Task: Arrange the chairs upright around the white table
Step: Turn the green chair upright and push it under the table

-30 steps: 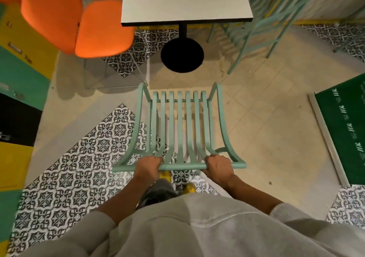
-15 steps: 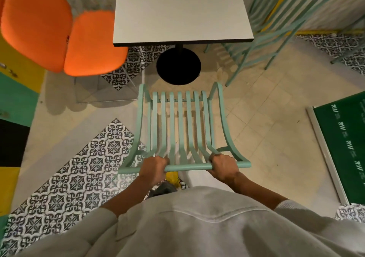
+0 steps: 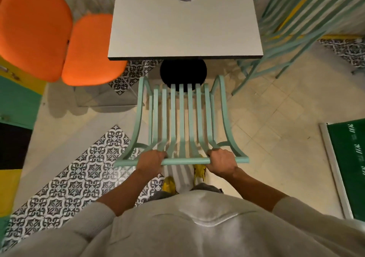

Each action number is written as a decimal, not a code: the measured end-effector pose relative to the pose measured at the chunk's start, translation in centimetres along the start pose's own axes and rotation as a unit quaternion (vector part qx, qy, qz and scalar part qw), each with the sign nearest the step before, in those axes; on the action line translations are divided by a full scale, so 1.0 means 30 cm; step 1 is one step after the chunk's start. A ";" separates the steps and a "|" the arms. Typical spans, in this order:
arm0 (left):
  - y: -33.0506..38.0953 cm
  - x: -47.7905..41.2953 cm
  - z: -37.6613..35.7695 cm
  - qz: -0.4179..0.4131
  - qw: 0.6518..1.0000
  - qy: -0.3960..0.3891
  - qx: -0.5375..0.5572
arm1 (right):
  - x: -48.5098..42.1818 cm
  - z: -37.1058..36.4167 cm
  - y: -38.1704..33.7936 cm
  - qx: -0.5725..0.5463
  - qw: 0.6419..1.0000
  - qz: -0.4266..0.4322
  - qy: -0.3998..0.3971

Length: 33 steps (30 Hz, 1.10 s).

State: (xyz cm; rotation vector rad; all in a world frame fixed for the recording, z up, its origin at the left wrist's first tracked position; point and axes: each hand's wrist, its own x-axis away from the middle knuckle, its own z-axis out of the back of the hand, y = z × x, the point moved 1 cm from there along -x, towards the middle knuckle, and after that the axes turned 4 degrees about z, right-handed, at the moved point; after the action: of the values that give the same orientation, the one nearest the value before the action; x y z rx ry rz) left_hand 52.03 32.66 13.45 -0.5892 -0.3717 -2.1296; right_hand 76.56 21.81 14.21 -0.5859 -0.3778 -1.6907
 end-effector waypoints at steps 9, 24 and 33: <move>0.088 -0.252 0.156 0.063 0.996 0.013 -0.055 | -0.245 0.168 0.209 -0.001 0.999 0.031 0.017; 0.081 -0.451 0.272 0.077 0.995 0.010 -0.063 | -0.399 0.297 0.285 0.049 0.997 0.043 0.037; 0.068 -0.440 0.256 0.075 0.994 0.010 -0.075 | -0.385 0.294 0.266 0.073 0.996 0.048 0.016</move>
State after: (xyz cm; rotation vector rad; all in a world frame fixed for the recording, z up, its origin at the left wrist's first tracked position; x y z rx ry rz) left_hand 62.53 43.94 12.97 -0.6609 -0.1516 -2.0273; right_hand 87.34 34.41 14.28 -0.4613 -0.4388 -1.5651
